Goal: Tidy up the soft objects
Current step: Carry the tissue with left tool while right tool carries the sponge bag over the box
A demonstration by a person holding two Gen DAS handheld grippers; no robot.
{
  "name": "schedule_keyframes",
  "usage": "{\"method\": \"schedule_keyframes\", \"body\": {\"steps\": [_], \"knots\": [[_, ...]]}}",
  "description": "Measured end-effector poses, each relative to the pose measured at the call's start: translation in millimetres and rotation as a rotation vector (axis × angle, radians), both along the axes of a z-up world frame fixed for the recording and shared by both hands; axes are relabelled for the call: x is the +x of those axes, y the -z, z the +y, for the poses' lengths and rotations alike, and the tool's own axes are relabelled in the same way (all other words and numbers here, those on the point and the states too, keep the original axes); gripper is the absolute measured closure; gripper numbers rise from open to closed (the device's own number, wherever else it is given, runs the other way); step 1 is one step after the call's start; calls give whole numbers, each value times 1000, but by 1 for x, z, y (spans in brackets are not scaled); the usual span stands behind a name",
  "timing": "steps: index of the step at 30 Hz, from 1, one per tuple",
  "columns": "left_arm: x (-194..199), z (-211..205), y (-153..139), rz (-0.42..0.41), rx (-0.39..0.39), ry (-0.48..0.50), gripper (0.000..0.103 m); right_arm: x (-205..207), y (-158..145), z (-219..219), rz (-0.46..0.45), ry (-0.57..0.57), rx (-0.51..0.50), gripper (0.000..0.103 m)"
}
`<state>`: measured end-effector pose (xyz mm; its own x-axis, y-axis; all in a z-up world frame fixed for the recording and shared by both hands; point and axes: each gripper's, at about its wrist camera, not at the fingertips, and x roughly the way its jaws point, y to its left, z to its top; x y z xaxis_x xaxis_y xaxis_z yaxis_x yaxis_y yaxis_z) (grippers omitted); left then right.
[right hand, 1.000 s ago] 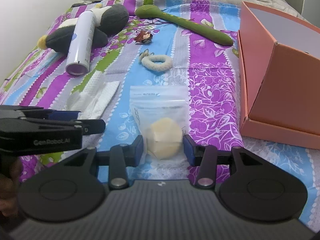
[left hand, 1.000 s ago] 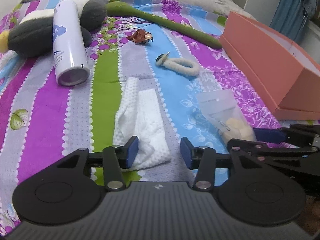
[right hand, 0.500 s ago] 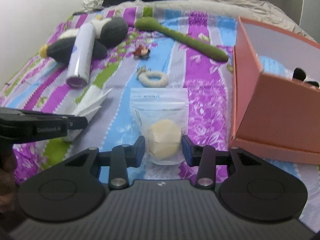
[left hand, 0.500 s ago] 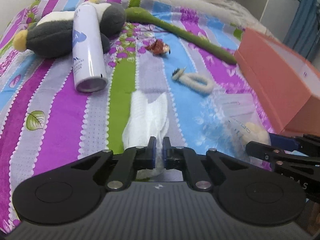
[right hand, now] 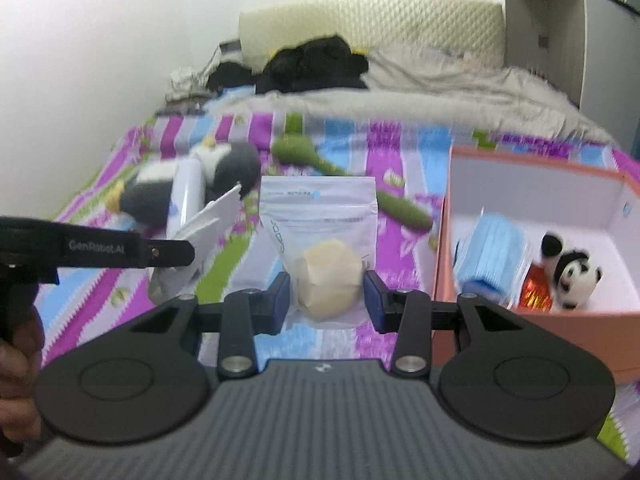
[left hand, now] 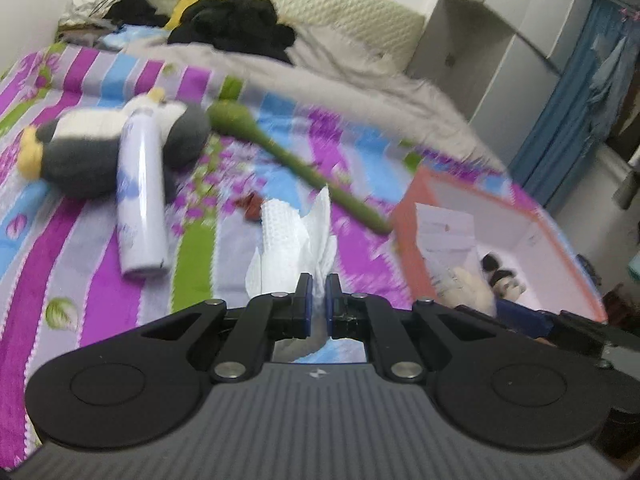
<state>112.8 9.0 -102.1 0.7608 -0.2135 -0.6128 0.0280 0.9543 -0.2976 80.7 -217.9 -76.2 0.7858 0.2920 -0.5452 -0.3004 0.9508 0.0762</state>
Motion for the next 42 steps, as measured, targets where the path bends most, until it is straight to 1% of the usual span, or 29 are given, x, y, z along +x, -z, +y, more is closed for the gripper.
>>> {"method": "schedule_keyframes", "body": {"steps": [5, 9, 11, 15, 21, 27, 30, 34, 38, 42], "knots": [[-3, -13, -40, -75, -2, 40, 95, -4, -31, -8, -67, 2, 20, 60], [1, -19, -62, -107, -25, 47, 95, -2, -49, -15, -113, 27, 10, 60], [2, -24, -72, -122, -31, 50, 95, 2, -58, -23, -124, 35, 30, 60], [7, -39, -91, -150, -46, 70, 95, 4, -73, -32, -152, 37, 25, 60], [15, -73, -112, -182, -54, 116, 95, 5, -83, -56, -166, 56, 24, 60], [32, -115, -119, -180, -74, 187, 95, 9, -90, -93, -165, 129, 9, 60], [46, -143, -117, -180, -66, 264, 95, 17, -90, -118, -148, 182, 1, 60], [70, -183, -110, -150, -13, 334, 95, 35, -85, -149, -88, 256, -8, 60], [97, -216, -99, -107, 28, 397, 95, 56, -78, -175, -19, 290, -14, 60], [128, -245, -81, -38, 66, 436, 95, 75, -69, -195, 50, 304, -27, 60]]}}
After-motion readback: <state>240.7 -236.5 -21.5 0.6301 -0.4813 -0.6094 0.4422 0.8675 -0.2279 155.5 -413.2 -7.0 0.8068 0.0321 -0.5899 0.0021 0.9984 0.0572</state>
